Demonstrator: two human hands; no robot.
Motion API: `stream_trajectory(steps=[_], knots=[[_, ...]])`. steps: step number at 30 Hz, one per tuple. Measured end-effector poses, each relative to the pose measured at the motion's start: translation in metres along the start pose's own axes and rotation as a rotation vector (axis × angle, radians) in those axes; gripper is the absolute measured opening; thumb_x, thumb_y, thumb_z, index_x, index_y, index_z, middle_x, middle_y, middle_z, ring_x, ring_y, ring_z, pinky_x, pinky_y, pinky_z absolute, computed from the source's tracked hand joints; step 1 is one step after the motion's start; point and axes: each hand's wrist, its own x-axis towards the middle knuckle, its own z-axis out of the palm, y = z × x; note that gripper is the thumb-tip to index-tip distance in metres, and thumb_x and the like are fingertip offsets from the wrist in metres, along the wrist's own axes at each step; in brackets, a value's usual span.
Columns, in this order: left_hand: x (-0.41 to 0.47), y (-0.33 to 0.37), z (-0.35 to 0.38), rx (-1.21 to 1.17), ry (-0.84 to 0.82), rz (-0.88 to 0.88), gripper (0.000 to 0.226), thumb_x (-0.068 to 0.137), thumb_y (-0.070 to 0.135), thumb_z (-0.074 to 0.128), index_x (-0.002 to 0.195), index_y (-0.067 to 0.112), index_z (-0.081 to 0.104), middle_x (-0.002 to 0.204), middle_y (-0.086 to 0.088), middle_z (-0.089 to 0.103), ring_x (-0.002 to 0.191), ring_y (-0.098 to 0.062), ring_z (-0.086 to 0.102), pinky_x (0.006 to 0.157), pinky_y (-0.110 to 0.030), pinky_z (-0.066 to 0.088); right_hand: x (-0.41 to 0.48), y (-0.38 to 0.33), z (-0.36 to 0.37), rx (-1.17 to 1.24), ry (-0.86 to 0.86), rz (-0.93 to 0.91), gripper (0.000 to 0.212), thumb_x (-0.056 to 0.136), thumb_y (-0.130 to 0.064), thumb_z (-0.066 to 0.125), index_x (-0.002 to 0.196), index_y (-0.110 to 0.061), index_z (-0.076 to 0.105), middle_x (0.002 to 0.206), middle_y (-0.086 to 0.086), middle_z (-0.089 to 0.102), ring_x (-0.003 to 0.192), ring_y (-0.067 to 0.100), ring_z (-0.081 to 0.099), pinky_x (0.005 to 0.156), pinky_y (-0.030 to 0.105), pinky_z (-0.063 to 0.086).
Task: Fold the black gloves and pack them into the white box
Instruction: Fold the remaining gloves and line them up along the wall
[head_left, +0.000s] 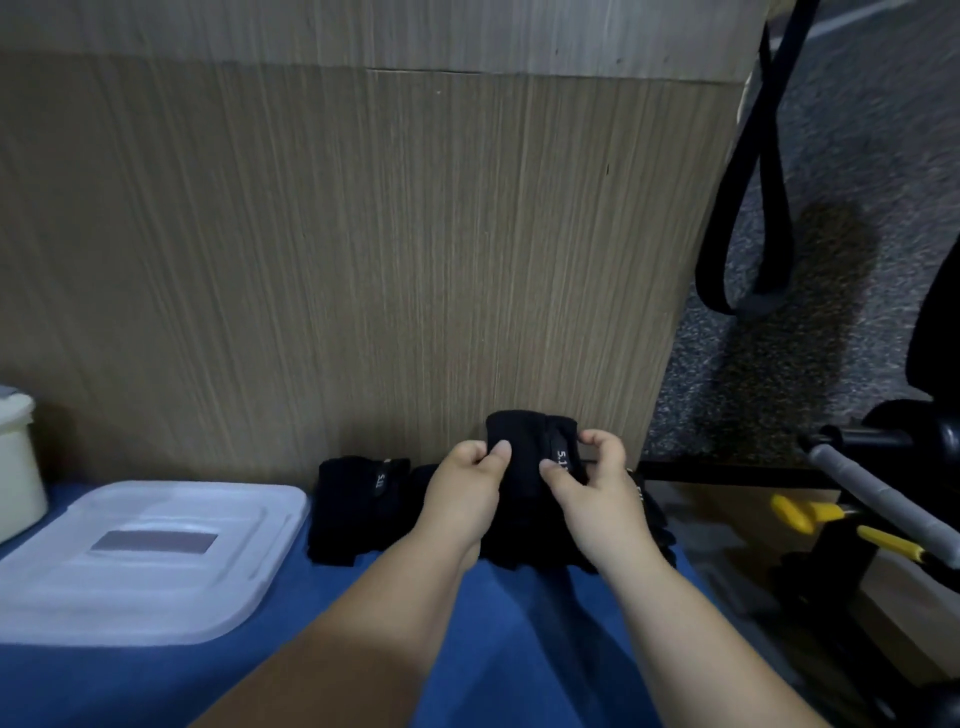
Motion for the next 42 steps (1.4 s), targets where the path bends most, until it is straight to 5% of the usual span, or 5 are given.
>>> stream_trajectory(steps=[7,17,29,34,42], knots=[[0.035,-0.001,0.017,0.372,0.105,0.147,0.03,0.095,0.026,0.055,0.12,0.014,0.043,0.1,-0.002,0.06,0.083,-0.015,0.058,0.07,-0.026,0.047,0.028,0.004,0.002,-0.36,-0.019,-0.01,0.039,0.091,-0.035,0.057,0.124,-0.023,0.038,0.08,-0.01,0.057,0.067,0.006,0.053,0.051,0.024,0.036],[0.041,-0.027,0.017,1.051,0.231,0.421,0.022,0.097,0.034,0.042,0.117,0.024,0.047,0.113,0.004,0.056,0.114,-0.017,0.041,0.095,-0.03,0.029,0.035,0.034,0.01,-0.826,0.009,-0.147,0.049,0.093,-0.057,0.037,0.129,-0.026,0.048,0.127,-0.006,0.053,0.125,0.017,0.034,0.103,0.037,0.023],[0.044,-0.043,0.014,1.08,-0.095,0.56,0.051,0.1,0.049,0.022,0.148,0.032,0.031,0.149,0.01,0.04,0.139,-0.006,0.029,0.118,-0.029,0.015,0.032,0.066,0.004,-0.798,-0.121,-0.32,0.106,0.069,-0.068,-0.035,0.143,-0.038,0.036,0.151,-0.023,0.029,0.142,0.0,0.016,0.114,0.029,0.007],[0.041,-0.05,0.015,1.319,-0.102,0.542,0.084,0.075,0.059,-0.015,0.15,0.038,0.015,0.157,0.013,0.021,0.146,-0.008,0.01,0.117,-0.039,-0.013,0.033,0.071,0.002,-0.823,-0.139,-0.31,0.107,0.065,-0.068,-0.037,0.147,-0.038,0.026,0.15,-0.023,0.031,0.144,0.001,0.013,0.116,0.031,0.002],[0.04,-0.054,0.008,1.367,-0.154,0.476,0.05,0.101,0.048,0.017,0.15,0.041,0.007,0.158,0.014,0.019,0.147,-0.009,0.005,0.118,-0.043,-0.011,0.033,0.081,-0.003,-0.802,-0.177,-0.288,0.096,0.068,-0.075,-0.028,0.148,-0.044,0.016,0.153,-0.023,0.026,0.143,-0.001,0.011,0.117,0.029,-0.003]])
